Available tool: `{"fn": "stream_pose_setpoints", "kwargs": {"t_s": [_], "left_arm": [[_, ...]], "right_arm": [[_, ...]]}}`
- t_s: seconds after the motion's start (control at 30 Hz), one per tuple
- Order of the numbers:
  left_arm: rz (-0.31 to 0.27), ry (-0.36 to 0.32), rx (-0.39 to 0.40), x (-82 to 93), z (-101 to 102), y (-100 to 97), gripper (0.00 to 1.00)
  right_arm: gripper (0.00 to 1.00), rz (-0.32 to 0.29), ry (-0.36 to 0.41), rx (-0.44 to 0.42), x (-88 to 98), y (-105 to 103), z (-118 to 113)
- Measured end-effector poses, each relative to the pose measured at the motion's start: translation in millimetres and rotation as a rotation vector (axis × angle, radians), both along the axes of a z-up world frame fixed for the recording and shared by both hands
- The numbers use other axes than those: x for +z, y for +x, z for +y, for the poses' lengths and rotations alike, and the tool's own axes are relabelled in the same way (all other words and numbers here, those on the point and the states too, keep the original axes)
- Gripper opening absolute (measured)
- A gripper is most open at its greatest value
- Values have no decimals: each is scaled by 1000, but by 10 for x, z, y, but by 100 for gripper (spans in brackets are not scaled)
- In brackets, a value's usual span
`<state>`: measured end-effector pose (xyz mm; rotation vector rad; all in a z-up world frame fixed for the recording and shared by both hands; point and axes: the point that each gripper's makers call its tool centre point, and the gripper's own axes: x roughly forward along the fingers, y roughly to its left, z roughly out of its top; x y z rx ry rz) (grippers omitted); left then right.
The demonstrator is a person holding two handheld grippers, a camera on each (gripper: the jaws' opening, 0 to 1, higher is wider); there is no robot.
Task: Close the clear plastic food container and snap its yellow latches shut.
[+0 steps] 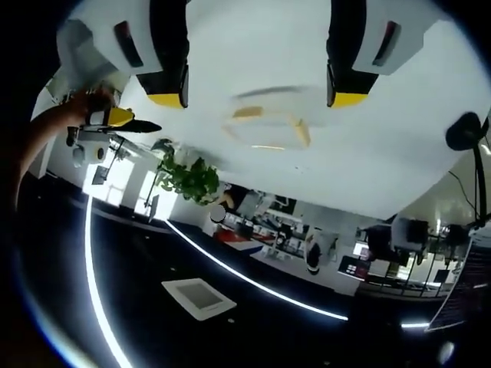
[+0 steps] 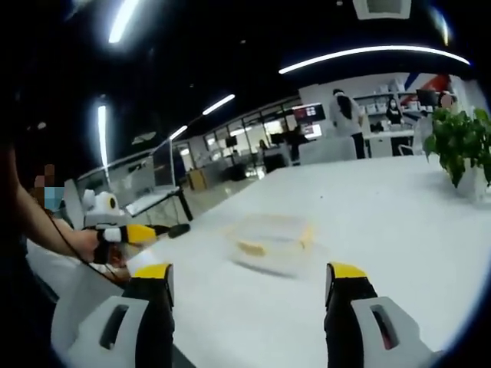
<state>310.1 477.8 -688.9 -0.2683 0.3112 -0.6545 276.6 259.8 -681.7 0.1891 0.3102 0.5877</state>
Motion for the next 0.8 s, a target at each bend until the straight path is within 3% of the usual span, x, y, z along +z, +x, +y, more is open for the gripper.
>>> {"fn": "stream_pose_setpoints", "kwargs": {"t_s": [0.27, 0.6, 0.8], "left_arm": [[-13, 14, 8, 65, 32, -90, 71], [8, 17, 24, -5, 114, -173, 68], [-5, 66, 13, -86, 80, -298, 66]], "right_arm": [[80, -4, 6, 2, 63, -74, 2], [77, -4, -18, 18, 76, -197, 23], [75, -12, -36, 18, 95, -263, 54]]}}
